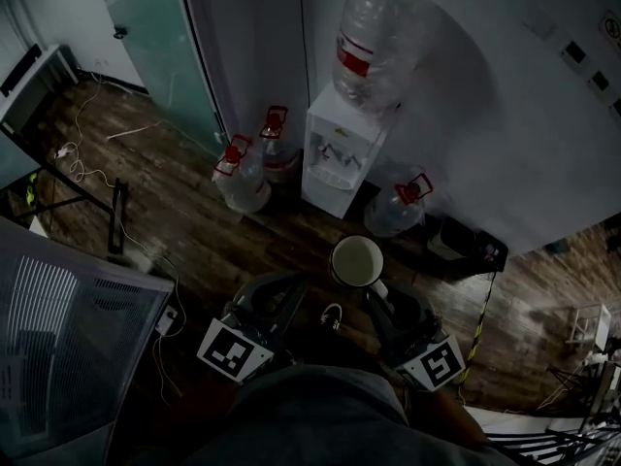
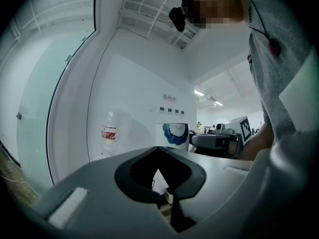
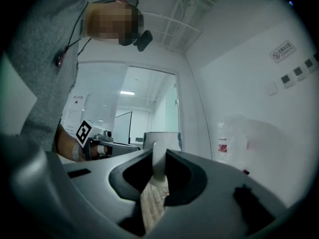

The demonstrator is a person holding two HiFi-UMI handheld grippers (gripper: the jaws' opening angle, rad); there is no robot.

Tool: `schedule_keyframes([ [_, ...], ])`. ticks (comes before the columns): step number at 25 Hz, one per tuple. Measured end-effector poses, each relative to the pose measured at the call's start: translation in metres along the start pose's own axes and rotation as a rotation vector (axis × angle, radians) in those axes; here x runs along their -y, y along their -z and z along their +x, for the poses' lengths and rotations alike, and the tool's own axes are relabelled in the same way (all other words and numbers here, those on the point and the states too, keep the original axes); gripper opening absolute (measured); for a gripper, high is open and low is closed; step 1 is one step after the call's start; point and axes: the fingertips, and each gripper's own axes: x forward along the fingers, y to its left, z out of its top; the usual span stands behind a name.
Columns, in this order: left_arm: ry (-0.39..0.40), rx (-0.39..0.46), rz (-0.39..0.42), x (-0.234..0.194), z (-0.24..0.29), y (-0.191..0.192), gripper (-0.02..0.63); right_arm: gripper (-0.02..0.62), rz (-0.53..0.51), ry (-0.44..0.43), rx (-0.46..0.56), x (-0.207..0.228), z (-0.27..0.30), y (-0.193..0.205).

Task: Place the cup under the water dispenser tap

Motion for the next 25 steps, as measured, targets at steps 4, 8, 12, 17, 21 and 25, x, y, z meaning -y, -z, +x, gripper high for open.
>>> schedule_keyframes([
  [4,-0.022,-0.001,-0.006,-0.021,0.036,-0.008,0.006,0.061,-0.004,-0.025,-0.015,0.040,0.016,0.006],
  [8,-0.044,0.000,-0.001,-0.036,0.069,-0.013,0.008,0.061,-0.012,-0.058,0.001,0.074,0.032,0.007],
  [12,-0.065,-0.008,0.000,-0.048,0.097,-0.015,0.008,0.061,-0.011,-0.076,-0.011,0.105,0.040,0.016],
  [17,-0.095,-0.011,-0.004,-0.060,0.125,-0.018,0.008,0.061,-0.012,-0.108,-0.018,0.133,0.050,0.017],
  [21,-0.115,-0.016,-0.007,-0.070,0.140,-0.018,0.008,0.061,0.006,-0.115,-0.019,0.153,0.053,0.028],
  [25,-0.119,-0.024,-0.001,-0.079,0.150,-0.018,0.008,0.061,0.010,-0.116,-0.012,0.166,0.060,0.030],
])
